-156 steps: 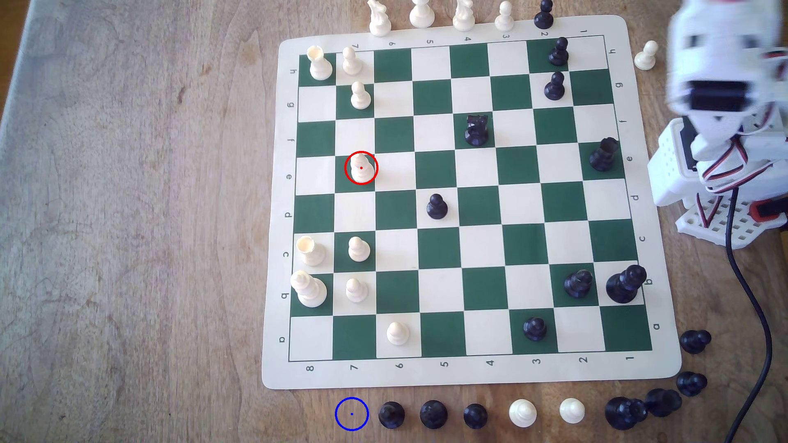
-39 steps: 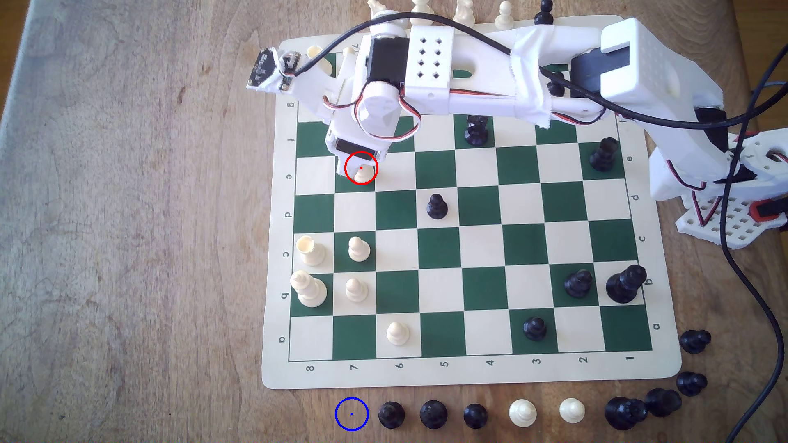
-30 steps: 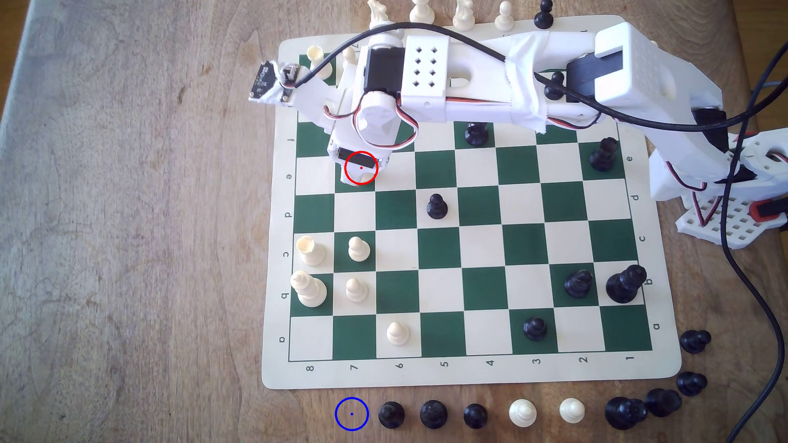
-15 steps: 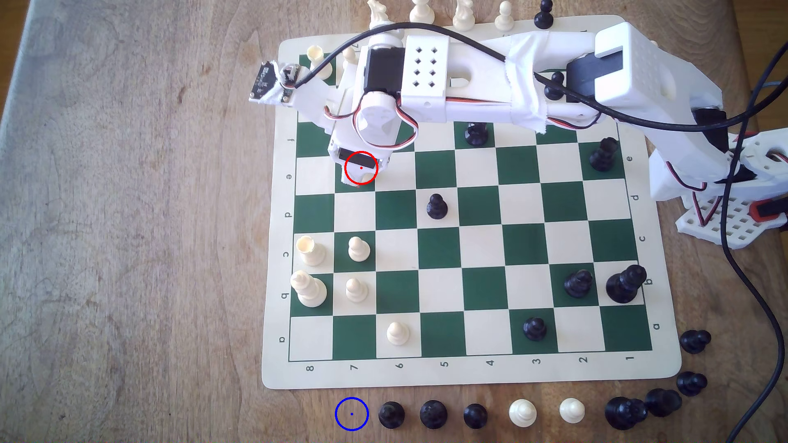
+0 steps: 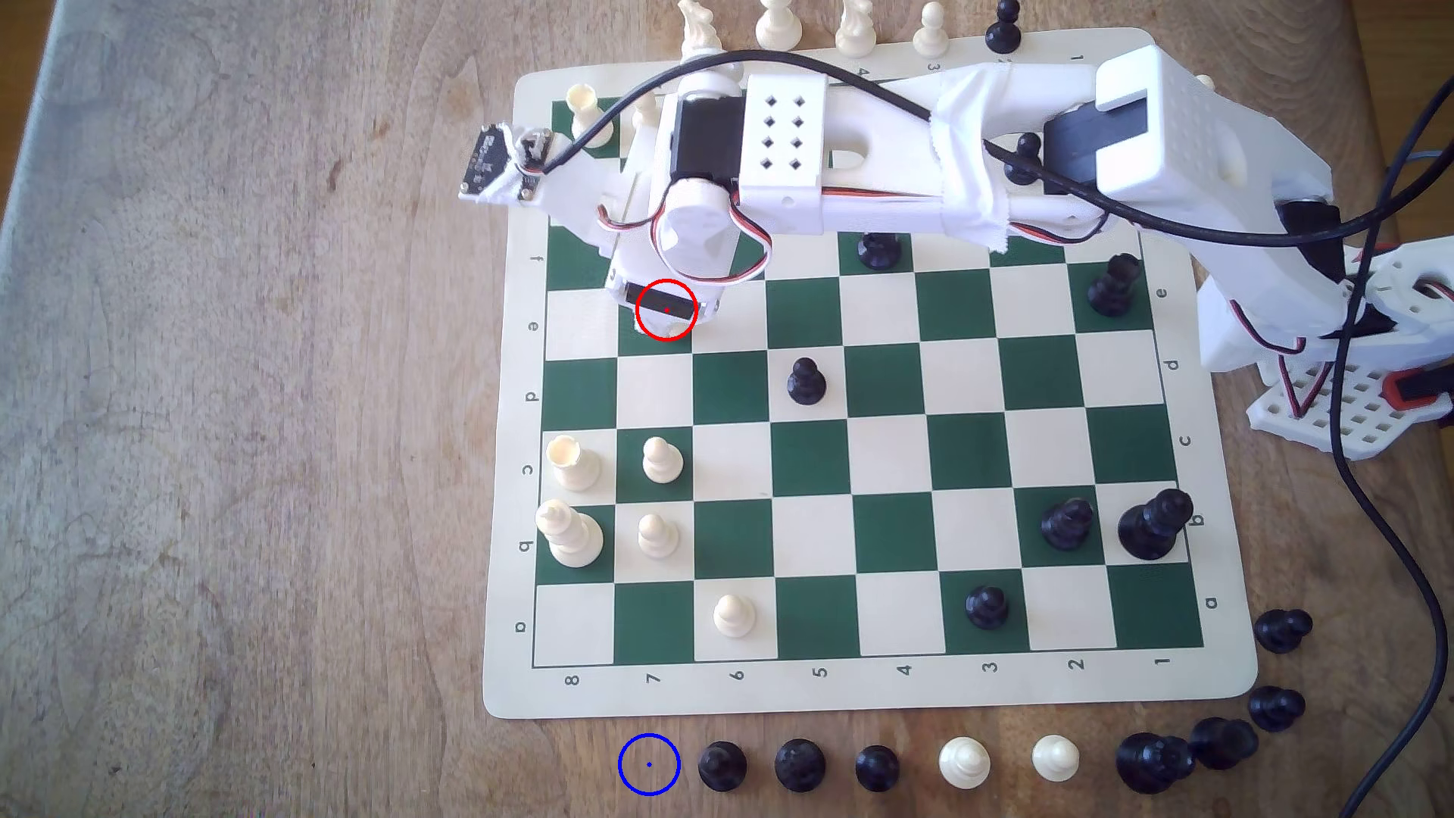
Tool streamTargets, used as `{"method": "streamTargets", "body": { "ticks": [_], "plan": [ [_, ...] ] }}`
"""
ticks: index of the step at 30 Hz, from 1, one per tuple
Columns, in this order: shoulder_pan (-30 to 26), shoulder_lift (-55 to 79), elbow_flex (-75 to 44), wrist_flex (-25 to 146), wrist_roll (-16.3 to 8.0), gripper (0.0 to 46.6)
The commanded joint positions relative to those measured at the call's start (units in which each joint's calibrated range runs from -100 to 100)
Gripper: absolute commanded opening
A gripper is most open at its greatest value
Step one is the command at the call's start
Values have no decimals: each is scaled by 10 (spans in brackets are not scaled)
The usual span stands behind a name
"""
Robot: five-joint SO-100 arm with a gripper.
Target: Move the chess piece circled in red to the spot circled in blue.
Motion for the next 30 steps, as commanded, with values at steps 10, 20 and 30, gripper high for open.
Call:
{"method": "streamTargets", "body": {
  "ticks": [10, 20, 30],
  "plan": [
    [-7, -46, -53, 4, 1, 21],
    [-52, -123, -122, 77, -6, 19],
    [-181, -214, -119, 100, -29, 16]
  ]
}}
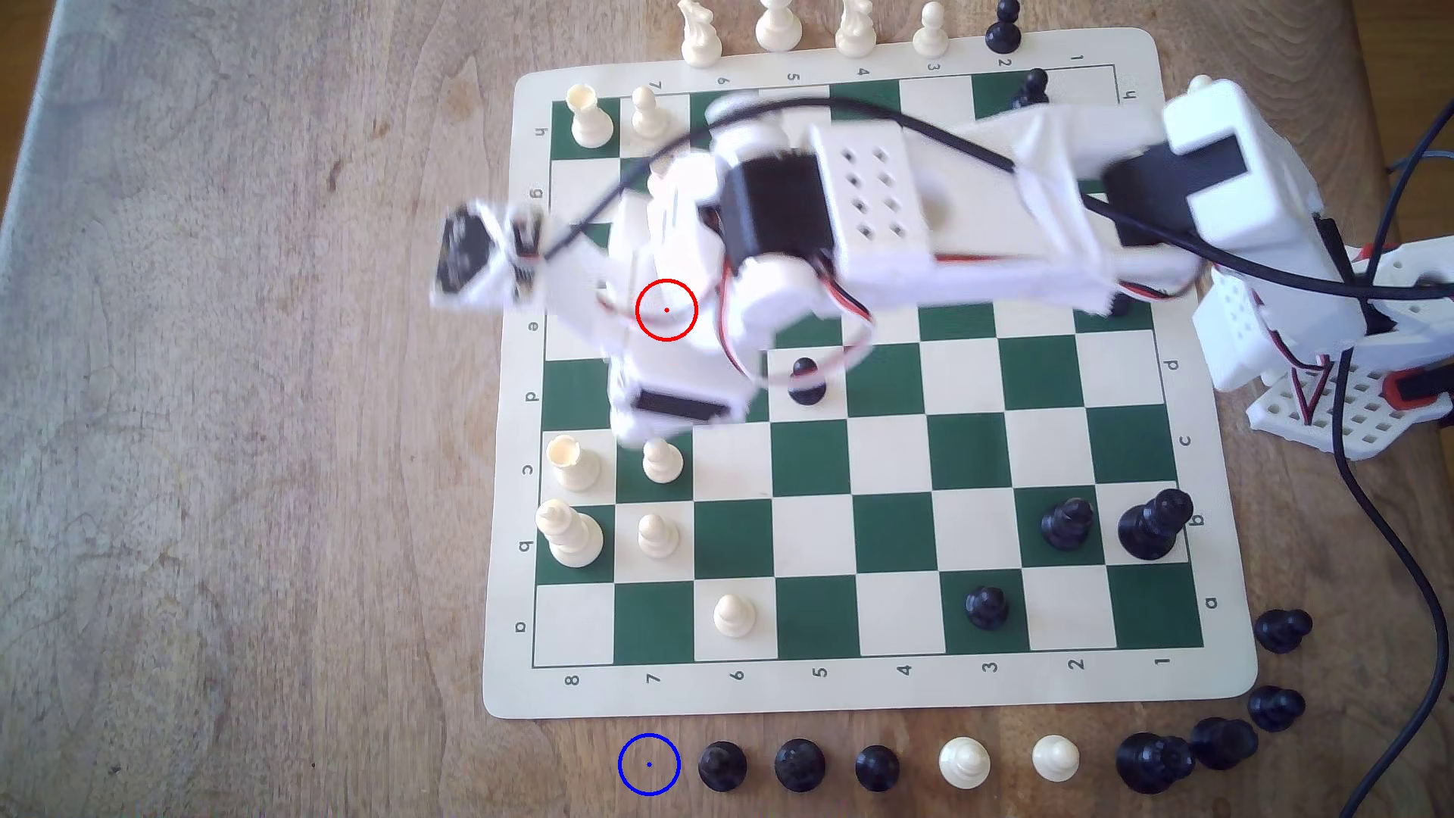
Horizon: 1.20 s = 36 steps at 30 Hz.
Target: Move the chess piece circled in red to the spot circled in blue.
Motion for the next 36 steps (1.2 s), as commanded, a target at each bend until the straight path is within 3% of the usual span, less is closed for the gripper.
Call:
{"method": "streamTargets", "body": {
  "ticks": [1, 7, 15, 16, 18, 36],
  "plan": [
    [-59, -96, -44, 12, -6, 16],
    [-141, 4, -170, 22, -21, 15],
    [-150, 72, -180, -20, -26, 15],
    [-151, 136, -286, 13, -25, 15],
    [-152, 181, -352, 27, -25, 15],
    [-150, 235, -352, -30, -27, 15]
  ]
}}
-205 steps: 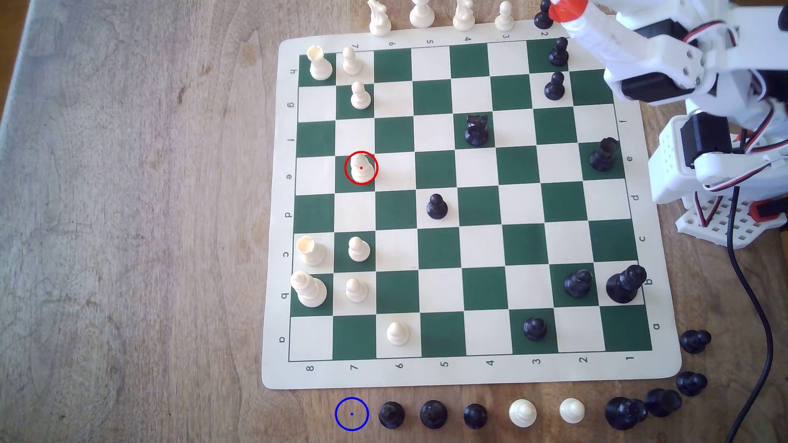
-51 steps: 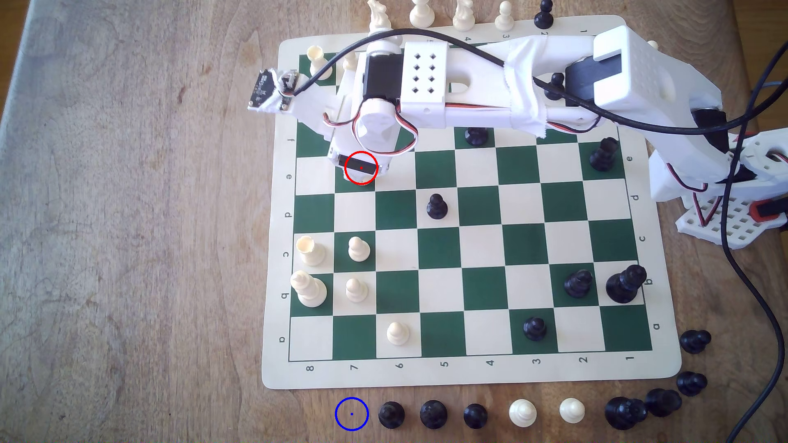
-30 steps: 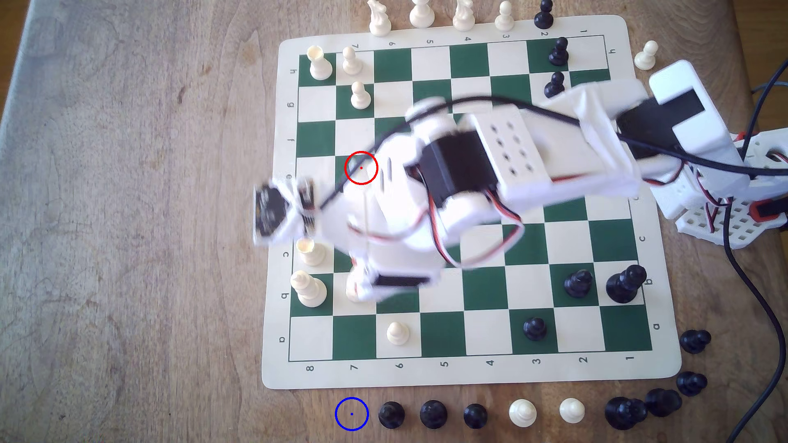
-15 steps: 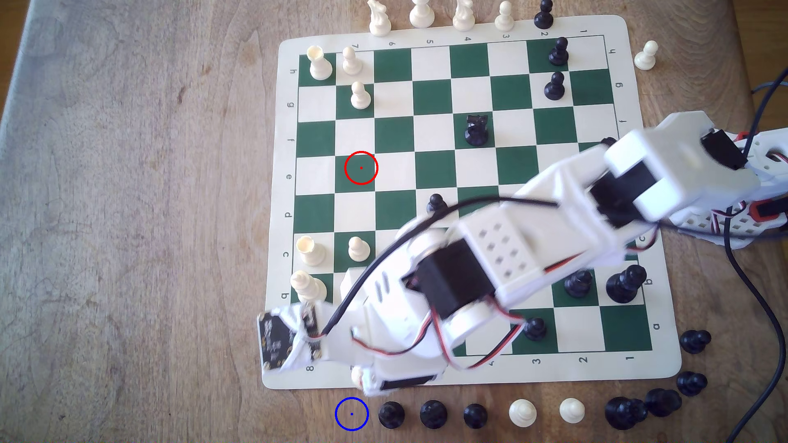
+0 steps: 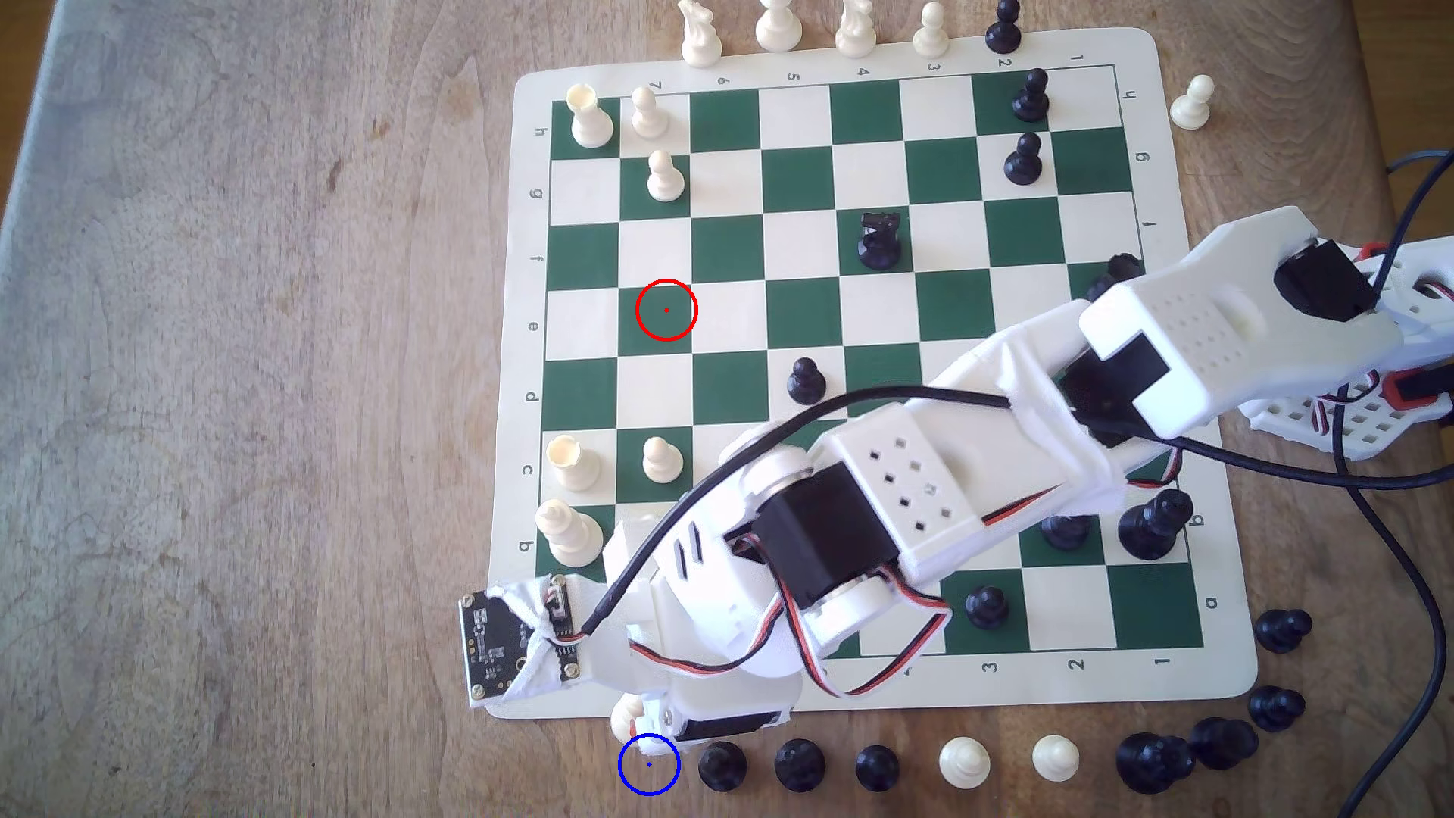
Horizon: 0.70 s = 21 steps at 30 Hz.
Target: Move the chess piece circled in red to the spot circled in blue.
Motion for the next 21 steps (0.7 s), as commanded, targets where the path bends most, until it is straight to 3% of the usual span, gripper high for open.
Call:
{"method": "streamTargets", "body": {
  "ticks": [1, 21],
  "plan": [
    [-1, -11, -46, -16, 0, 15],
    [-12, 57, -42, -42, -5, 16]
  ]
}}
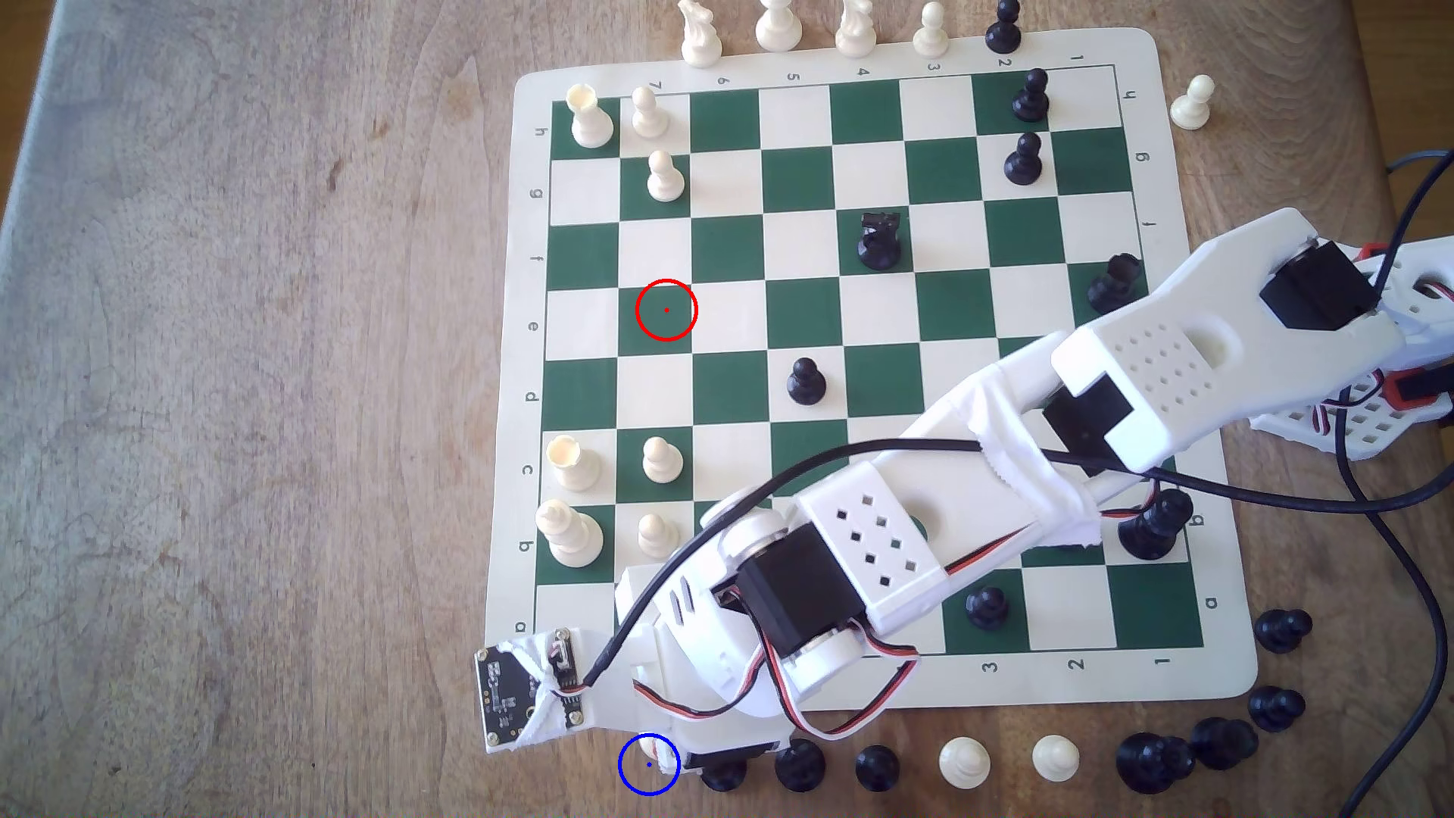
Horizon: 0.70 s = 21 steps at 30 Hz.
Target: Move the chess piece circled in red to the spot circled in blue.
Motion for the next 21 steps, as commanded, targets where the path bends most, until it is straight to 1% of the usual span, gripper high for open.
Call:
{"method": "streamTargets", "body": {
  "ticks": [1, 14, 21],
  "plan": [
    [-3, -23, -42, -10, -2, 16],
    [-7, -23, -41, -21, -4, 17],
    [-8, -19, -41, -18, -2, 28]
  ]
}}
